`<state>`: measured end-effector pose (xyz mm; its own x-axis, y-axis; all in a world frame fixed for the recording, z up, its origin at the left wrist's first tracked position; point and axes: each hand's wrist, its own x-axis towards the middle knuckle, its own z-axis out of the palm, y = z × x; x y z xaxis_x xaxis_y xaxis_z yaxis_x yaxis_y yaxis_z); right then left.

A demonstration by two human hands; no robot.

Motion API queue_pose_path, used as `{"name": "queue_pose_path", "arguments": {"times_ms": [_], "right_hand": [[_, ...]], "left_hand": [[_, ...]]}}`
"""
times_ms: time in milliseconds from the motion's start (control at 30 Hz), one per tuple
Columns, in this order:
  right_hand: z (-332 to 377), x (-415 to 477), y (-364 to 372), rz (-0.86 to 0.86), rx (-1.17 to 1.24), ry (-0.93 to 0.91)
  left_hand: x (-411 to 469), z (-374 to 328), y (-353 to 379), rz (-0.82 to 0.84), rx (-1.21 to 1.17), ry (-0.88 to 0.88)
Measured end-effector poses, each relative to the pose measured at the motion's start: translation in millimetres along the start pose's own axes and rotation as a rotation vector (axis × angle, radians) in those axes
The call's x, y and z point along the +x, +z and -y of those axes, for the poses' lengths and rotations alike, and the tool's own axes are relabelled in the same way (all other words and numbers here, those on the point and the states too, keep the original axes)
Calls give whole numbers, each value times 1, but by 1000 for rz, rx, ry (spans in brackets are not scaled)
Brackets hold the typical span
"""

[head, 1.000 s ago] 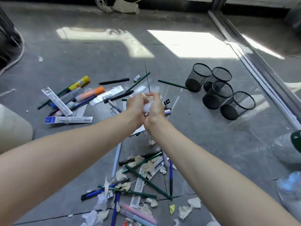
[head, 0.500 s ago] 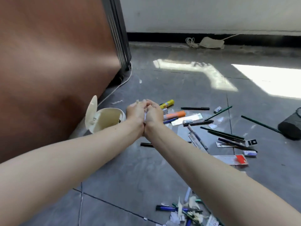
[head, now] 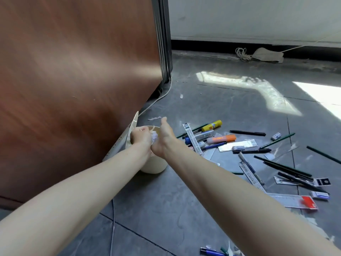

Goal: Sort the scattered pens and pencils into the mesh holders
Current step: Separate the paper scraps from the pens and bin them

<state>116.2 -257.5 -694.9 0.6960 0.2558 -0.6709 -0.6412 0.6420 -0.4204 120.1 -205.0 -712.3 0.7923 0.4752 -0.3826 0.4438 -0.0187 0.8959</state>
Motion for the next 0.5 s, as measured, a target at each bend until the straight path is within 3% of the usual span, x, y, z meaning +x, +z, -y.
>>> {"name": "queue_pose_path", "arguments": {"times_ms": [267,500], "right_hand": [[15,-28,-7,12,-35,-24],[15,-21,-18,-3,-161,-161]], "left_hand": [[1,-13,-5,22,22,-77],[7,-1,-4,113,298,226]]}}
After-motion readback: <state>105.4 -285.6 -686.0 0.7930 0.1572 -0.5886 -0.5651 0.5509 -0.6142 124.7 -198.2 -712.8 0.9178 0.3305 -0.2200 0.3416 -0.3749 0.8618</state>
